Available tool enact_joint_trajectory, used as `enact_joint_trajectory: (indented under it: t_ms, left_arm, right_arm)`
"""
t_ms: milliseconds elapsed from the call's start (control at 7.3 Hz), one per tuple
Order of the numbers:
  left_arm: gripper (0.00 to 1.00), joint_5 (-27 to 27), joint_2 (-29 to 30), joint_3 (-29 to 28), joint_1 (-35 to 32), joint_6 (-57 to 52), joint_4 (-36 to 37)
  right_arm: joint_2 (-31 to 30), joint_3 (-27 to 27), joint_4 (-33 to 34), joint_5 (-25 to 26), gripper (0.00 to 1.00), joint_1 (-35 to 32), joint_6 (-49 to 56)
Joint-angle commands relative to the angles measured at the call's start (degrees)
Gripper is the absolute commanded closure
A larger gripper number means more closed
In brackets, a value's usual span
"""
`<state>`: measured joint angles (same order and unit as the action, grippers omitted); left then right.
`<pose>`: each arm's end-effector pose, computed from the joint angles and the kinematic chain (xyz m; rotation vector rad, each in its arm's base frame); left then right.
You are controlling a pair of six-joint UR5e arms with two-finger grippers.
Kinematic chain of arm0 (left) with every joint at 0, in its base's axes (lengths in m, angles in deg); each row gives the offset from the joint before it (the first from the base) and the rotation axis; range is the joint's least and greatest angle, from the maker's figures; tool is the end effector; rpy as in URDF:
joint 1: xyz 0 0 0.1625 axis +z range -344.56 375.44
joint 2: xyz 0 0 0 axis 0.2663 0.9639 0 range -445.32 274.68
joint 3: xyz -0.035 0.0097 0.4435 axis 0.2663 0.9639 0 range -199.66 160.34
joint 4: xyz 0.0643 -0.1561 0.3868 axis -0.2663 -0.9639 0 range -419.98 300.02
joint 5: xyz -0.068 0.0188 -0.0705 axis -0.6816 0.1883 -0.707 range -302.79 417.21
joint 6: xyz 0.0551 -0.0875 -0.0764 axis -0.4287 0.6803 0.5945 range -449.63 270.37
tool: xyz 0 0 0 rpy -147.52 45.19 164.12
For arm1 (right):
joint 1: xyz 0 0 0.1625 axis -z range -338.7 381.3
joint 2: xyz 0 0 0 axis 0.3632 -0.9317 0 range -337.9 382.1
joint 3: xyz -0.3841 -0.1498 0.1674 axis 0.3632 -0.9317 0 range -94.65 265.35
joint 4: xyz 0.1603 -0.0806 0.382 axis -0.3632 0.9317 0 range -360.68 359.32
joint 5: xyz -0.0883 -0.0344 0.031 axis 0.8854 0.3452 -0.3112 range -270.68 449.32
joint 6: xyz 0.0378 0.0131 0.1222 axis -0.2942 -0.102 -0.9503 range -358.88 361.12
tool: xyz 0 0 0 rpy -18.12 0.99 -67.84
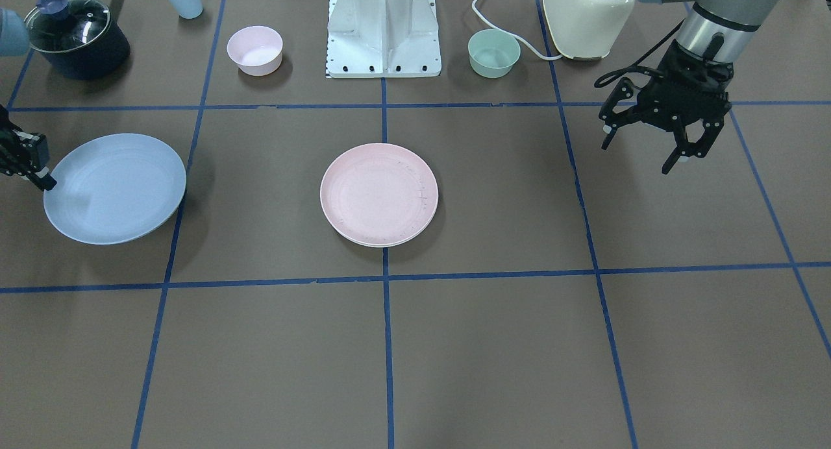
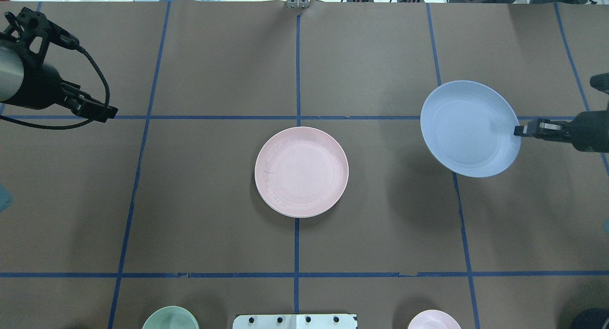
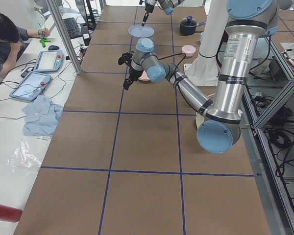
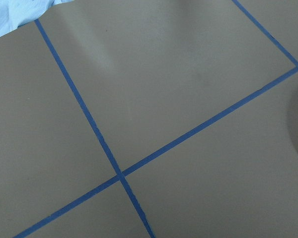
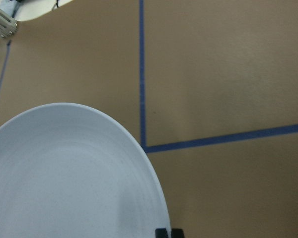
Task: Stack three plates with pink and blue
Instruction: 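Carry the light blue plate with the right gripper onto the pink plate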
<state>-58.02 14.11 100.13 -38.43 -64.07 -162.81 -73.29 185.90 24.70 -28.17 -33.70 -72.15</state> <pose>0.2526 -0.4793 0.3411 0.5596 0.8132 0.3691 -0.2253 -0.4508 0.5153 0.3596 -1.2121 0.2851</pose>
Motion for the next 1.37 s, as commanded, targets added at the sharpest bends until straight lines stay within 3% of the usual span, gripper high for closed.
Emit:
enact_joint_trajectory:
  t_ms: [0, 137, 411, 822, 959, 1233]
  left_arm:
    - [0.0, 0.0, 0.1, -0.1, 0.0, 0.0, 0.0]
    - [0.0, 0.0, 0.0, -0.2, 0.1, 0.0, 0.0]
    - [0.0, 0.0, 0.0, -0.3, 0.1, 0.0, 0.0]
    - [0.0, -0.1, 0.2, -0.3, 0.2, 1.1, 0.0]
    - [0.0, -0.1, 0.2, -0.3, 0.2, 1.1, 0.0]
    - [0.0, -0.1, 0.2, -0.3, 0.2, 1.1, 0.0]
  right_arm:
    - [9.4, -0.1, 0.5, 3.0, 1.0, 6.5, -4.1]
    - [12.0, 0.4, 3.9, 8.2, 1.0, 10.9, -6.6]
    - [18.5, 0.8, 15.9, 13.0, 1.0, 15.8, -6.7]
    - [20.7, 8.2, 30.8, 18.6, 1.0, 22.7, -7.3]
    - [20.7, 8.1, 31.2, 22.5, 1.0, 26.1, -7.3]
    - [21.0, 7.6, 33.0, 25.8, 1.0, 29.0, -7.3]
